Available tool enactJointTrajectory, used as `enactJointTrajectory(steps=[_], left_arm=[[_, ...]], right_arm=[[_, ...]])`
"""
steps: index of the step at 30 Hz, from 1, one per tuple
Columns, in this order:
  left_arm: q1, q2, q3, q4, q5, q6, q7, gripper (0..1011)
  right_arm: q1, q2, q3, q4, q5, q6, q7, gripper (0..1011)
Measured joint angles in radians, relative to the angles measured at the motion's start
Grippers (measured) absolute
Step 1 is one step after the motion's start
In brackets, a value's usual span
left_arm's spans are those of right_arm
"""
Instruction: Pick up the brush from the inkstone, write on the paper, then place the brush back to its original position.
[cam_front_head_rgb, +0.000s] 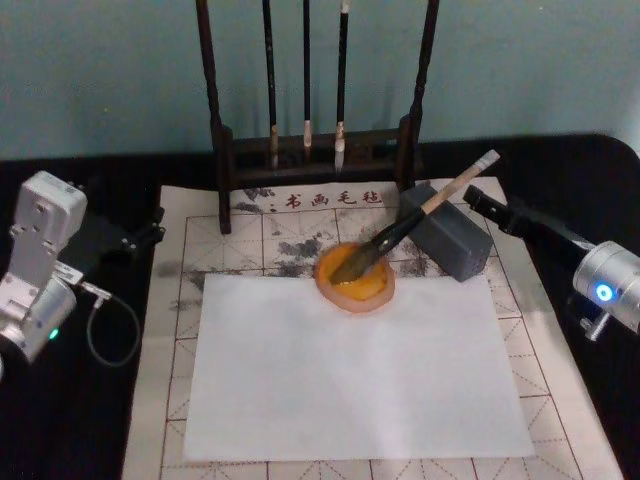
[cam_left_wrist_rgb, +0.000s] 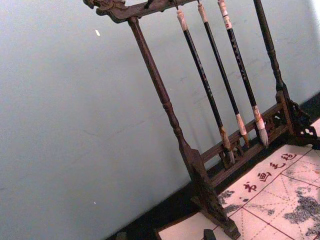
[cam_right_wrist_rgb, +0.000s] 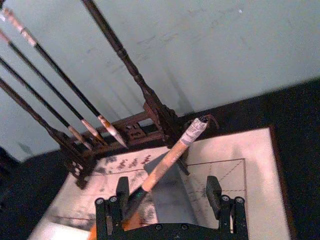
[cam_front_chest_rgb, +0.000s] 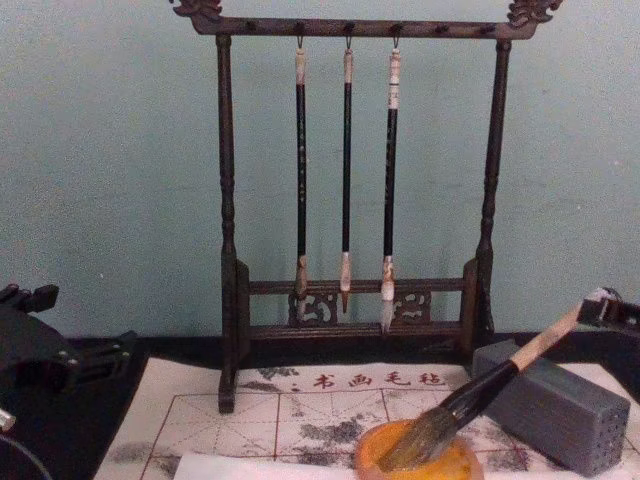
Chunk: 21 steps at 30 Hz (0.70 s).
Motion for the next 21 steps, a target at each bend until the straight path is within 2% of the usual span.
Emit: enactJointTrajectory(steps=[2, 3, 6, 11, 21], left_arm=[[0.000, 0.000, 0.000, 0.000, 0.000, 0.000, 0.000, 1001], [0.000, 0.000, 0.000, 0.000, 0.000, 0.000, 0.000, 1001], [0.000, 0.000, 0.000, 0.000, 0.000, 0.000, 0.000, 1001], [0.000, 0.000, 0.000, 0.000, 0.000, 0.000, 0.000, 1001], [0.000, 0.000, 0.000, 0.000, 0.000, 0.000, 0.000, 1001]], right_arm=[[0.008, -0.013, 0.014, 0.006, 0.045, 0.033, -0.010, 1002], [0.008, -0.013, 0.014, 0.006, 0.045, 0.033, -0.010, 1002], [0.031, -0.036, 0.033, 0.029, 0.110, 0.078, -0.037, 1002], [0.065, -0.061, 0.044, 0.060, 0.168, 0.112, -0.069, 1002], [0.119, -0.088, 0.032, 0.112, 0.226, 0.134, -0.098, 1002]])
